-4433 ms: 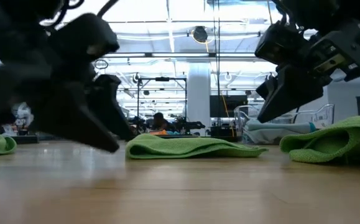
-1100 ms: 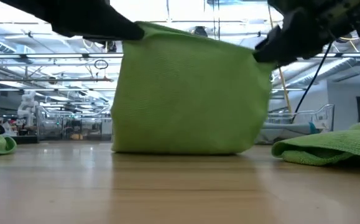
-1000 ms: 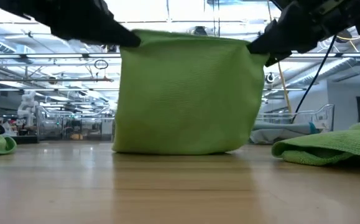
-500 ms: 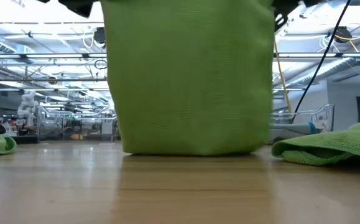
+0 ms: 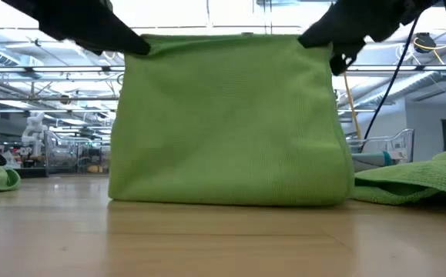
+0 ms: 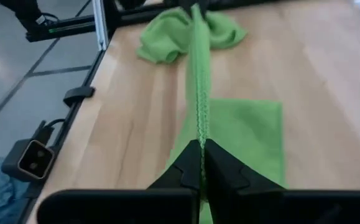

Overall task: Fold microfiber towels
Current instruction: Fold the center green microfiber cloth

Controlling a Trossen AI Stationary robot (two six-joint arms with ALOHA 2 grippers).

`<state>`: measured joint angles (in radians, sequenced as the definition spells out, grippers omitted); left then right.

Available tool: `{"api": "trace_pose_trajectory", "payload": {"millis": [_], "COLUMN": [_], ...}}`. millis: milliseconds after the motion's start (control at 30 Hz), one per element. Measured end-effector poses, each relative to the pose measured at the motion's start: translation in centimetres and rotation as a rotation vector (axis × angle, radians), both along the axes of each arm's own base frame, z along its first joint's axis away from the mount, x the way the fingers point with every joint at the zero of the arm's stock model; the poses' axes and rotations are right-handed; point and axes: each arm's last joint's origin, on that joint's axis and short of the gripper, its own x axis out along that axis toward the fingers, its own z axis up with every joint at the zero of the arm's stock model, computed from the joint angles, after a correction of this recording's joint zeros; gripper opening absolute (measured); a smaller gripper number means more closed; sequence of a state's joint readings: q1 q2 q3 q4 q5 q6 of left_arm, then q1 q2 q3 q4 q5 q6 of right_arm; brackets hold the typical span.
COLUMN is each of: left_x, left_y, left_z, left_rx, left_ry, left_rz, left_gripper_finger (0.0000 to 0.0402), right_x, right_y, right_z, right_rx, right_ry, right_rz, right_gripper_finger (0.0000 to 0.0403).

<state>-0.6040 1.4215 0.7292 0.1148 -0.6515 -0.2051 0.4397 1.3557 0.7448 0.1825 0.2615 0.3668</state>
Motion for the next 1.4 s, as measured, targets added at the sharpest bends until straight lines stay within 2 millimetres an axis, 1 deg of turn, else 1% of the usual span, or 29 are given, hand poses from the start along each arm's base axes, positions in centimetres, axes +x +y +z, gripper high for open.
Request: {"api": "trace_pose_trajectory", "payload": {"millis": [133, 233, 367, 433, 500, 600, 800, 900, 1000, 1100, 1200, 1300, 1400], "left_x": [0.2, 0.3, 0.8, 1.4, 1.8, 2.4, 3.2, 3.5, 3.5, 3.9, 4.0, 4.1, 4.1], "left_y": [0.0, 0.2, 1.3, 2.0, 2.6, 3.1, 4.0, 4.3, 4.4, 4.3, 4.2, 4.4, 4.5], "left_z": [-0.5, -0.5, -0.6, -1.0, -2.0, -3.0, -4.3, -4.6, -5.2, -5.6, -6.1, -6.2, -6.1], "left_rx": [0.001, 0.024, 0.043, 0.046, 0.055, 0.071, 0.089, 0.071, 0.081, 0.073, 0.08, 0.103, 0.103], "left_ry": [0.025, 0.03, 0.042, 0.058, 0.1, 0.129, 0.167, 0.163, 0.205, 0.193, 0.184, 0.162, 0.142], "left_rz": [-0.008, -0.015, 0.021, 0.056, 0.083, 0.105, 0.15, 0.159, 0.143, 0.138, 0.164, 0.228, 0.255], "left_gripper_finger": [0.0013, 0.0006, 0.0011, 0.0013, 0.001, 0.0005, 0.0019, 0.0012, 0.0006, 0.002, 0.0059, 0.0102, 0.0138], "right_x": [0.3, 0.5, 0.6, 0.7, 0.8, 0.9, 1.5, 1.6, 1.6, 1.6, 1.6, 1.6, 1.7], "right_y": [0.6, 1.0, 1.2, 1.0, 0.8, 0.4, -0.3, -0.6, -0.7, -0.6, -0.6, -0.9, -1.3], "right_z": [-0.9, -1.3, -1.8, -2.2, -2.6, -3.4, -4.9, -5.1, -5.1, -5.0, -5.0, -5.0, -4.9], "right_rx": [0.055, 0.09, 0.088, 0.069, 0.05, 0.026, 0.008, 0.006, -0.011, -0.016, -0.02, -0.047, -0.063], "right_ry": [0.034, 0.039, 0.055, 0.075, 0.09, 0.139, 0.199, 0.21, 0.208, 0.206, 0.203, 0.193, 0.181], "right_rz": [0.011, 0.029, 0.02, -0.001, -0.03, -0.06, -0.099, -0.108, -0.095, -0.087, -0.102, -0.142, -0.166], "right_gripper_finger": [0.0003, 0.0003, 0.0003, 0.0003, 0.0004, 0.0004, 0.0004, 0.0004, 0.0007, 0.0033, 0.0079, 0.0132, 0.0182]}}
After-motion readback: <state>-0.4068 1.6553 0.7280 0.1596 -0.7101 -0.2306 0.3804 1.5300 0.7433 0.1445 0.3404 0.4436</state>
